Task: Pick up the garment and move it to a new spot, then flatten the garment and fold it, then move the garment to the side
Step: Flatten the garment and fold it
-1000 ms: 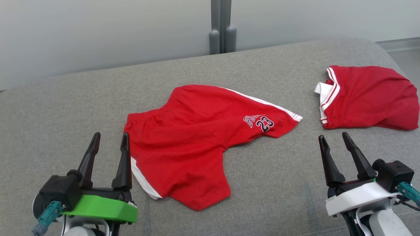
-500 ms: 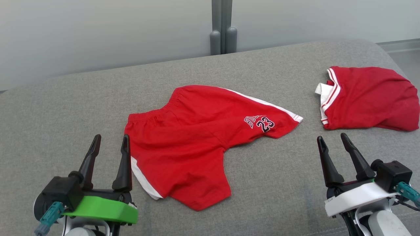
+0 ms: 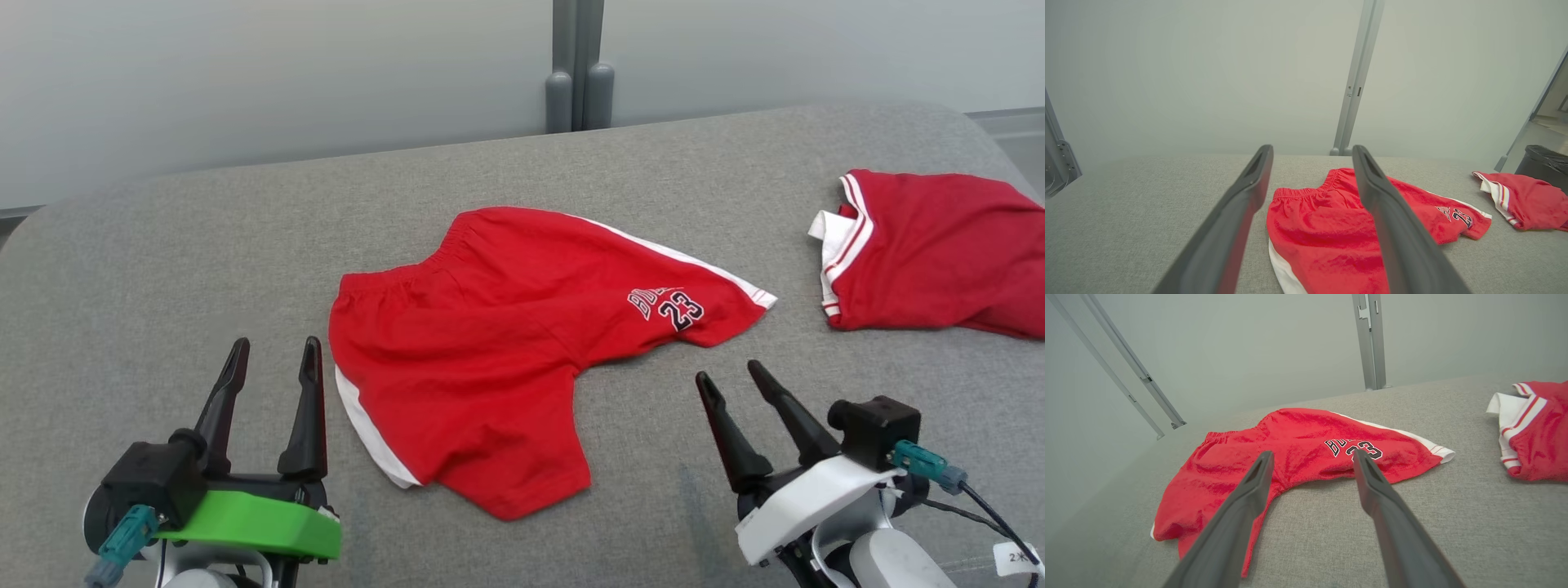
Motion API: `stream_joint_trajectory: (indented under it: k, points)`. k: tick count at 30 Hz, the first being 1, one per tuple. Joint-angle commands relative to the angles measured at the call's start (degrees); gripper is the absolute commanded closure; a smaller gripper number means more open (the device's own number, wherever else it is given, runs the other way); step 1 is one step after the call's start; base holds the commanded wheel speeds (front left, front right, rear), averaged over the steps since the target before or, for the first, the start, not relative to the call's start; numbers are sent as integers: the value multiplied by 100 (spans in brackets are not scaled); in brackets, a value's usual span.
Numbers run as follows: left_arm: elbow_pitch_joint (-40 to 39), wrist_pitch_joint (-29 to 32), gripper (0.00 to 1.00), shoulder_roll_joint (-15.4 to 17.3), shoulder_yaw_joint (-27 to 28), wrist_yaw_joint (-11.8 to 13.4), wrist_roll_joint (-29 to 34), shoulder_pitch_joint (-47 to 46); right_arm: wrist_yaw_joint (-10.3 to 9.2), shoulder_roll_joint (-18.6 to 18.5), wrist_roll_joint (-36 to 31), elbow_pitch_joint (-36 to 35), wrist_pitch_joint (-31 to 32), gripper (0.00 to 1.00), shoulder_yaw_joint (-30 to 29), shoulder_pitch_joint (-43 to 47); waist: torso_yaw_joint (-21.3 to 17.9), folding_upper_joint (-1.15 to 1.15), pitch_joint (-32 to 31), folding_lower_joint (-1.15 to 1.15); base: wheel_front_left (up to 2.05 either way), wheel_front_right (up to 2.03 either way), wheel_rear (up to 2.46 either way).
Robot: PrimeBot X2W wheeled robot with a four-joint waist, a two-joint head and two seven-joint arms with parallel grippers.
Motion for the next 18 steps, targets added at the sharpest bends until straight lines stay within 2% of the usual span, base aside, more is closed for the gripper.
stream_joint_trajectory:
  k: [1, 8, 14, 18]
  points:
    - [0, 12, 0, -27, 3, 16, -21, 42, -3, -42, 188, 62, 172, 0, 177, -91, 137, 0, -4, 0, 0, 0, 0]
    - [71, 22, 0, -67, -21, -24, -31, -15, -2, -56, 819, 366, 874, 0, 831, -220, 537, 0, 11, 0, 0, 0, 0]
    - [112, 24, 0, -99, -57, -42, -48, -10, -2, -31, 1119, 693, 1427, 0, 991, -305, 832, 0, -14, 0, 0, 0, 0]
    - [128, 31, 0, -105, -83, -60, -55, -11, -2, 44, 1071, 966, 1605, 0, 883, -353, 1041, 0, -23, 0, 0, 0, 0]
